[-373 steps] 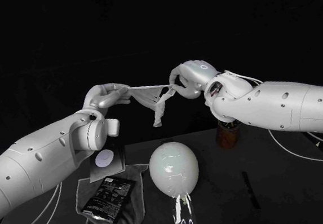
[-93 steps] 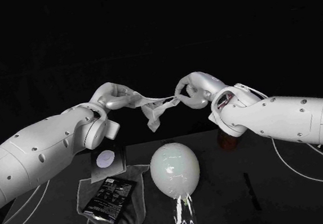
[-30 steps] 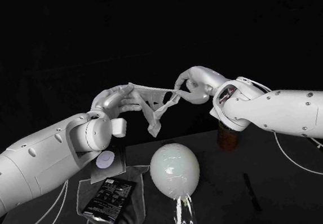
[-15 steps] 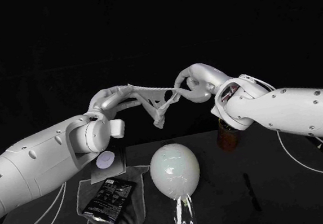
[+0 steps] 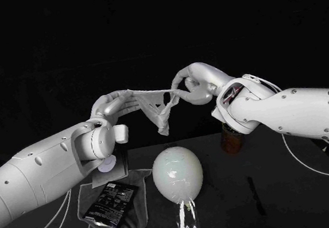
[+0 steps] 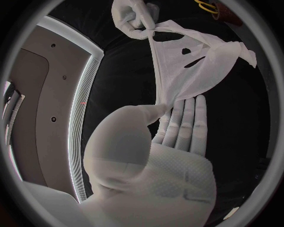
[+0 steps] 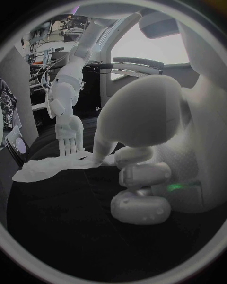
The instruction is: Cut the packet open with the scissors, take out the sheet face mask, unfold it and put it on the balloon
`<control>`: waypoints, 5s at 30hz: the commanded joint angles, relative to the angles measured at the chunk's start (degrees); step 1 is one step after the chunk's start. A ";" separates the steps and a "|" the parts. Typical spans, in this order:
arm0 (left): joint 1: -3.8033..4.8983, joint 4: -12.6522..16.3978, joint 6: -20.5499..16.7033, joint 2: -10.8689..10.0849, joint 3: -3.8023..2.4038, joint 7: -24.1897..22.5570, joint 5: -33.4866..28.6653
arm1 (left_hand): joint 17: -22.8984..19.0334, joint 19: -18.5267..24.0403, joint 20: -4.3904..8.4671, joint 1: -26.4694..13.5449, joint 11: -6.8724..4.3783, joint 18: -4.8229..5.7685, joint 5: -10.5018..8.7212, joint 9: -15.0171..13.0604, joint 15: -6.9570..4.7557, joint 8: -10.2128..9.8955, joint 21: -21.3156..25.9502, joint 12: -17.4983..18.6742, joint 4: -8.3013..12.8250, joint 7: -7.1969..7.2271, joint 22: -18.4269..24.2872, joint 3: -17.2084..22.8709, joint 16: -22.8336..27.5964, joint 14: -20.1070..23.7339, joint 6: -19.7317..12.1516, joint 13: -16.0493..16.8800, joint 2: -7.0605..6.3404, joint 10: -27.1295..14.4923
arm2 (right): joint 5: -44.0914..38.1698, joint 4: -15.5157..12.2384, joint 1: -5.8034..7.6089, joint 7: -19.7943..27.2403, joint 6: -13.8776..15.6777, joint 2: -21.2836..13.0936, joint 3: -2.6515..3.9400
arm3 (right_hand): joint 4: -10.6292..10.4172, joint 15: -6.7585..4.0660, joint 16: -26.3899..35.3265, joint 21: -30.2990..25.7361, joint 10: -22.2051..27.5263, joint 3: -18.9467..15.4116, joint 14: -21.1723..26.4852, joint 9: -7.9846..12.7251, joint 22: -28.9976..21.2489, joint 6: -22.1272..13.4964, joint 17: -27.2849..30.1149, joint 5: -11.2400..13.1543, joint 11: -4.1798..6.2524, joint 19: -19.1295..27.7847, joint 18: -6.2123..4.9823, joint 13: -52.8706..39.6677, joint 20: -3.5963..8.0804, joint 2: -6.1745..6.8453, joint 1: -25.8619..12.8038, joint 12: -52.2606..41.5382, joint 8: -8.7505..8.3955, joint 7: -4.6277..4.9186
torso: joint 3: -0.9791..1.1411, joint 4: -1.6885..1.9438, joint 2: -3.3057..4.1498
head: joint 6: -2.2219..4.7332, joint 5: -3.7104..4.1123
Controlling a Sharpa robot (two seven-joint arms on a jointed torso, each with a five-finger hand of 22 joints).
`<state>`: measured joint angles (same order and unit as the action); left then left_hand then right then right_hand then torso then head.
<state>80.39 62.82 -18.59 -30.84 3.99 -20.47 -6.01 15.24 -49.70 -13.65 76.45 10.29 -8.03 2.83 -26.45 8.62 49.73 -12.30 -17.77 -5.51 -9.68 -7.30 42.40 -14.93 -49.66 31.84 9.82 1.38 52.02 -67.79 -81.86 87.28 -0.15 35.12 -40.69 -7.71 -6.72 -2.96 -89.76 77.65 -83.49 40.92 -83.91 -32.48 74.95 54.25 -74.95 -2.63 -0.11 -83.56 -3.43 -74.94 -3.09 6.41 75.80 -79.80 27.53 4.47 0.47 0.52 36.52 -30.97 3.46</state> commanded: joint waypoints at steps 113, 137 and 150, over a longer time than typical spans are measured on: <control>-0.27 2.74 -5.92 -0.92 -0.28 0.52 9.02 | 18.14 13.30 1.89 1.08 -1.39 4.12 -0.07 2.11 0.50 -11.23 -15.31 -4.73 8.08 -1.18 -10.17 -6.59 -25.07 18.62 14.86 -0.85 -1.49 2.09 | -3.61 8.26 0.93 0.32 -3.55 2.95 -0.32 | -0.13 -0.29 -0.24 0.46 -1.14 0.32 -6.09 0.10 11.66 0.53 -15.05 -0.15 0.03 -0.78 0.88 -6.06 0.11 -0.16 0.15 -0.39 2.19 -0.05 | 0.03 -0.02 -0.01 | -0.09 0.39; -0.09 21.14 0.49 -10.25 -0.76 1.63 8.36 | 17.55 12.42 1.58 1.12 -3.29 3.13 -0.06 1.41 -1.35 -13.65 -17.12 -8.49 9.30 -0.44 -11.77 -6.36 -31.01 16.61 16.40 0.04 -1.50 8.64 | -7.15 7.96 -0.19 4.34 -4.60 0.22 -0.90 | -0.21 -0.26 -0.24 0.39 -1.09 0.27 -6.09 0.17 11.64 0.52 -15.05 -0.15 0.01 -0.74 0.86 -5.99 0.11 -0.14 0.08 -0.28 2.17 -0.03 | 0.33 -0.09 -0.99 | 0.46 1.21; -0.12 25.62 2.35 -11.27 -0.82 1.62 7.29 | 16.89 12.15 1.76 0.94 -3.36 2.95 -0.07 0.81 -1.60 -14.24 -18.32 -8.24 9.36 -0.49 -12.70 -6.32 -31.86 15.73 16.52 -0.20 -1.18 9.24 | -7.84 4.50 -0.39 4.15 -2.96 -2.01 -0.96 | -0.33 -0.23 -0.24 0.50 -1.10 0.20 -6.09 0.22 11.67 0.52 -15.05 -0.14 -0.01 -0.78 0.88 -6.00 0.11 -0.10 -0.02 -0.28 2.15 -0.02 | 0.65 -0.35 -1.71 | 0.74 1.44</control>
<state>80.19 88.12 -18.02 -42.08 3.27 -18.33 2.10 32.16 -37.29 -11.88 77.64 6.96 -3.92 2.82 -17.04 6.97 35.72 -30.40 -26.34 3.50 -9.69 -20.00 35.97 -46.59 -33.60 47.43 9.67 -0.46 60.84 -74.40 -77.20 86.91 3.43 31.40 -42.64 -8.68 -6.85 -2.96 -89.80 77.98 -83.49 41.04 -83.91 -32.15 74.94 54.39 -74.95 -2.41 -0.11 -83.43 -3.43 -74.90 -2.98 6.42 75.78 -80.03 27.54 4.33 1.01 0.28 35.05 -30.26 4.86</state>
